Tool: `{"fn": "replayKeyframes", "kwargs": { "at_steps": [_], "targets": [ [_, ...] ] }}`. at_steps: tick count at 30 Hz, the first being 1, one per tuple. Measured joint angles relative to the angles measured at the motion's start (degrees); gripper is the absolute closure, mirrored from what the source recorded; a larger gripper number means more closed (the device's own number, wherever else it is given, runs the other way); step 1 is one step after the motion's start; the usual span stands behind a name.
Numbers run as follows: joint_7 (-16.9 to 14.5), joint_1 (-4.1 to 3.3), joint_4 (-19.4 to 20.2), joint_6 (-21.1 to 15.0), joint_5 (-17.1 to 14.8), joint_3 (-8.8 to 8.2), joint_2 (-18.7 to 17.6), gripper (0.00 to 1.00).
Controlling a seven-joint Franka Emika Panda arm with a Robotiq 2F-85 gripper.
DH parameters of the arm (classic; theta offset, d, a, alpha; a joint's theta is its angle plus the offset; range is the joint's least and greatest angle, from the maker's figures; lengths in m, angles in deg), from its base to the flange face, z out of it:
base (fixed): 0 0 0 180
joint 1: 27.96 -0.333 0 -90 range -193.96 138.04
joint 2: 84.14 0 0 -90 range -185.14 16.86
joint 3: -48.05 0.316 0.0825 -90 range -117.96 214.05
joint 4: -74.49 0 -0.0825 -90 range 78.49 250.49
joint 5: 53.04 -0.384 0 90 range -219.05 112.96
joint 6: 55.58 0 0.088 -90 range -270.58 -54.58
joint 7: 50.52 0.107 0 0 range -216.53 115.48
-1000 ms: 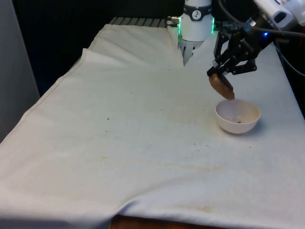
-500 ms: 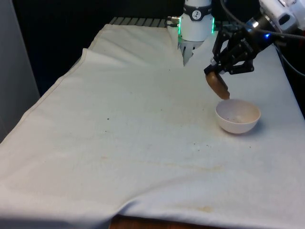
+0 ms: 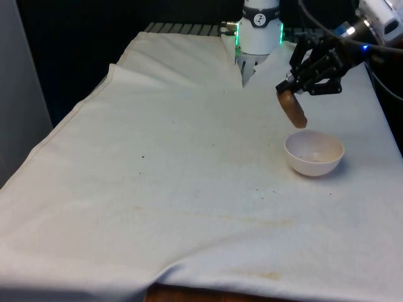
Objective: Pour the coffee beans from the cup into the bowl.
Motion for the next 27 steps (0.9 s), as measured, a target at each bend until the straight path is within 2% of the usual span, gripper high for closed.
{"fn": "replayKeyframes", "kwargs": {
  "at_steps": [8,27],
  "targets": [
    [0.6,-0.11,-0.9,3.7,3.6,2.06,-1.7,1.0],
    [0.5,-0.57,-1.3,8.6,10.6,4.18,-3.6,1.0]
  ]
}}
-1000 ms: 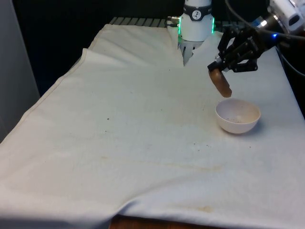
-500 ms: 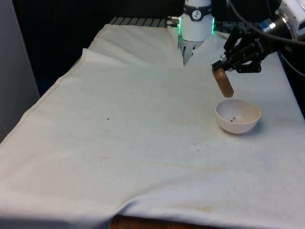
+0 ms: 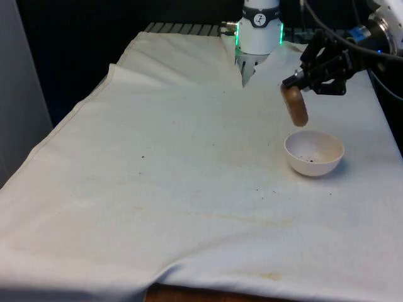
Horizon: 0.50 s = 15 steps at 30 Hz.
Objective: Pour the coffee beans from the cup into the bowl.
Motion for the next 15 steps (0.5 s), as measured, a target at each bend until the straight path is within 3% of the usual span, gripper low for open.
{"fn": "replayKeyframes", "kwargs": {
  "at_steps": [8,15],
  "targets": [
    [0.0,-0.29,-0.2,2.8,2.3,1.55,-0.6,1.0],
    [-0.1,-0.8,-2.1,7.2,4.4,3.95,-2.8,1.0]
  ]
}}
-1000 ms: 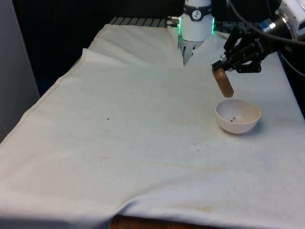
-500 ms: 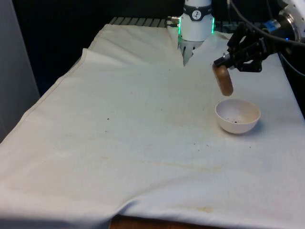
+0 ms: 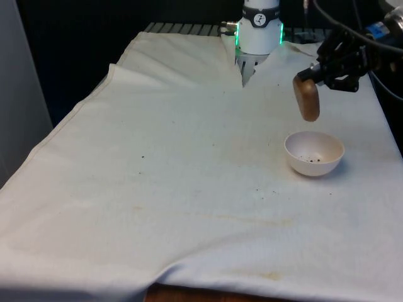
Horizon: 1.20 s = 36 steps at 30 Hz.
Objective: Pour the coffee beans from the cup into the bowl.
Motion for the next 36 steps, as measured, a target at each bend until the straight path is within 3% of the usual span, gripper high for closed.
{"fn": "replayKeyframes", "kwargs": {
  "at_steps": [5,12,36],
  "targets": [
    [-0.1,-0.17,-0.9,3.0,2.2,1.72,-1.6,1.0],
    [-0.7,-0.23,-0.7,5.0,4.6,2.81,-2.2,1.0],
    [-1.7,-0.86,2.7,7.4,11.3,4.53,-2.6,1.0]
  ]
}}
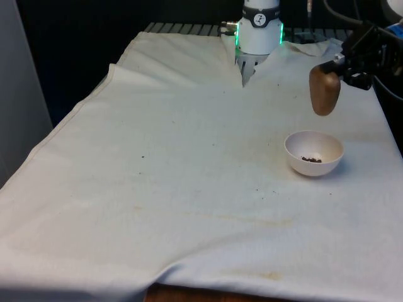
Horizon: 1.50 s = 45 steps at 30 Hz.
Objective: Pour the coffee beans from the cup into the bowl.
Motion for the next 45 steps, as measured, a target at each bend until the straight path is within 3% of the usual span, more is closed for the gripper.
{"fn": "replayKeyframes", "kwargs": {
  "at_steps": [18,45],
  "targets": [
    [-0.7,-0.06,3.2,0.2,6.5,0.23,0.1,1.0],
    [-1.3,0.29,8.9,0.7,11.9,0.69,1.0,1.0]
  ]
}}
